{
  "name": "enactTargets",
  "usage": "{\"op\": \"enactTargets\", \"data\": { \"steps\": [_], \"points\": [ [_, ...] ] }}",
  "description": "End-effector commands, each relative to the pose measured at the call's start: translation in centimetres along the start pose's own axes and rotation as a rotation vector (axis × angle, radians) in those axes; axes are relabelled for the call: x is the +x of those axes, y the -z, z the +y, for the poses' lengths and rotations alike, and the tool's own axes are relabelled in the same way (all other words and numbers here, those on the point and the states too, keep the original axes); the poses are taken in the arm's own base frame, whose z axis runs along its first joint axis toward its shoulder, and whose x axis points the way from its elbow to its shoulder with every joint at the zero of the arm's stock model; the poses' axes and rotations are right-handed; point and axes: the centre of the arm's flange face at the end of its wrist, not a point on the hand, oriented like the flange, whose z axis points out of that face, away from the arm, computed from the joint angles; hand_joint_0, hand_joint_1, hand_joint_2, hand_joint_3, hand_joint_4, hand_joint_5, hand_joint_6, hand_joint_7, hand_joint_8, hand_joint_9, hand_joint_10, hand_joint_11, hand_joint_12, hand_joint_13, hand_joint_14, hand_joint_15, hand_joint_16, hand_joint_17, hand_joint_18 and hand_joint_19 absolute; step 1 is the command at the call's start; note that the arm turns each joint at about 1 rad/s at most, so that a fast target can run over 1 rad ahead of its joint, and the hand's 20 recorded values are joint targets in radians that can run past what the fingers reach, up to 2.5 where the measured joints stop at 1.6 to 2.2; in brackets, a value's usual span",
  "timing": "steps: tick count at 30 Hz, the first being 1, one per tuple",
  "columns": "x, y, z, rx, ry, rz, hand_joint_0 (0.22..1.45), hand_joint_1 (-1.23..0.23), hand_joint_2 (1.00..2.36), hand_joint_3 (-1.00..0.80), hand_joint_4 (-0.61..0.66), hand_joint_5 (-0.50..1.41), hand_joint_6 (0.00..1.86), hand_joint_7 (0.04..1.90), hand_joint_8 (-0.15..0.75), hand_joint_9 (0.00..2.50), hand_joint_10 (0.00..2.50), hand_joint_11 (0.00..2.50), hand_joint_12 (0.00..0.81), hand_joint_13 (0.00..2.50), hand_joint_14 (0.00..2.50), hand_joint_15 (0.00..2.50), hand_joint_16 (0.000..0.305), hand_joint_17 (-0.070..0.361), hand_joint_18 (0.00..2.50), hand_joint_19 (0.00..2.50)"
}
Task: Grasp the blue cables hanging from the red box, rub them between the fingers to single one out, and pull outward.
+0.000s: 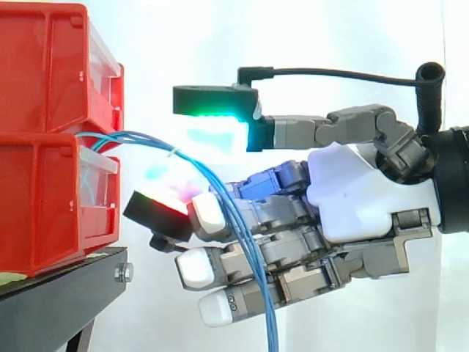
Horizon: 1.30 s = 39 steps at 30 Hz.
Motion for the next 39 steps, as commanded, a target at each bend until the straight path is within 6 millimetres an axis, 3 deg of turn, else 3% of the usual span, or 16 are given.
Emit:
{"op": "enactTargets", "data": {
  "steps": [1, 7, 14, 18, 30, 34, 39],
  "points": [
    [0.12, -0.09, 0.48, -0.008, 0.007, 0.001, 0.60, -0.74, 1.02, -0.23, 0.08, -0.19, 0.89, 0.86, 0.232, 0.97, 0.02, 0.75, 0.296, 0.82, 0.02, 0.59, 0.042, 0.094, 0.61, 0.54],
    [0.18, -0.14, 0.65, -0.013, 0.018, 0.002, 0.65, -0.83, 1.02, -0.25, -0.01, -0.20, 0.92, 0.90, 0.211, 0.94, 0.02, 0.76, 0.296, 0.82, 0.03, 0.61, 0.041, 0.091, 0.62, 0.54],
    [0.19, -0.14, 0.71, -0.013, 0.018, 0.002, 0.66, -0.83, 1.00, -0.50, 0.04, -0.20, 0.93, 0.84, 0.205, 0.96, 0.02, 0.75, 0.290, 0.84, 0.03, 0.62, 0.040, 0.089, 0.65, 0.54],
    [0.17, -0.14, 0.65, -0.013, 0.018, 0.001, 0.58, -0.74, 1.00, -0.50, 0.08, -0.19, 0.92, 0.82, 0.217, 0.98, 0.02, 0.75, 0.294, 0.85, 0.02, 0.62, 0.040, 0.091, 0.66, 0.55],
    [0.04, -0.13, 0.63, -0.009, 0.020, 0.000, 0.53, -0.53, 1.00, -0.50, 0.10, -0.19, 0.89, 0.84, 0.232, 1.03, 0.02, 0.75, 0.310, 0.87, 0.02, 0.63, 0.044, 0.098, 0.67, 0.57],
    [-0.06, -0.19, 0.67, -0.012, 0.019, -0.001, 0.57, -0.56, 1.00, -0.48, 0.09, -0.18, 0.89, 0.86, 0.223, 1.03, 0.02, 0.77, 0.302, 0.86, 0.03, 0.62, 0.042, 0.094, 0.65, 0.58],
    [-0.16, -0.25, 0.71, -0.015, 0.018, -0.002, 0.61, -0.68, 1.01, -0.31, 0.04, -0.18, 0.91, 0.89, 0.229, 1.02, 0.02, 0.78, 0.303, 0.86, 0.02, 0.63, 0.041, 0.092, 0.66, 0.57]
  ]
}}
